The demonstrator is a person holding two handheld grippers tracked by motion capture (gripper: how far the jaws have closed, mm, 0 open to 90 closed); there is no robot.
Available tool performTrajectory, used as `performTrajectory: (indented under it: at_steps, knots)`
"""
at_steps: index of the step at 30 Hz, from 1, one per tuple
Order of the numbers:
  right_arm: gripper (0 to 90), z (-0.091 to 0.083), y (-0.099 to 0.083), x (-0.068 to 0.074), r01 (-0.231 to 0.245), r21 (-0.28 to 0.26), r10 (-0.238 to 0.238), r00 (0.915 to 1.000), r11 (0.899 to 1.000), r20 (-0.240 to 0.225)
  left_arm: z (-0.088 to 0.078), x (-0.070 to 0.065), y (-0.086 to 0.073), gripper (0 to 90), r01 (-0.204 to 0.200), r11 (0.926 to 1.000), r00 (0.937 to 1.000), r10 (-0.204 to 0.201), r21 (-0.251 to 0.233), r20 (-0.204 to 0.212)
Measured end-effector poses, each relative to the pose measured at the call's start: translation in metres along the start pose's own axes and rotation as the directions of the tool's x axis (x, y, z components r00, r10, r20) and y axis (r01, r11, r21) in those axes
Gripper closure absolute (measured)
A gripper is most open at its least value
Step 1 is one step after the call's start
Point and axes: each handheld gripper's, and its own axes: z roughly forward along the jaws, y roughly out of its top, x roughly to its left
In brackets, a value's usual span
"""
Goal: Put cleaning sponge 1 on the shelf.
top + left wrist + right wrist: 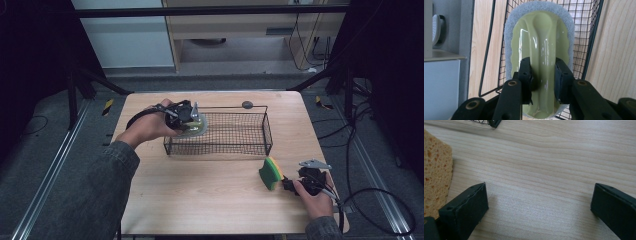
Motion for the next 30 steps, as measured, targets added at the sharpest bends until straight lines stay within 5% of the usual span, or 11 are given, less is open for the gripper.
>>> performTrajectory:
  at_steps: [30]
  knots:
    - [1.4,0.000,0.000,0.000,-0.002,-0.001,0.002,1.0000,1.000,0.000,0.029,-0.003,-0.013,70.5,0.022,0.9994,0.9969,-0.023,0.027,0.076]
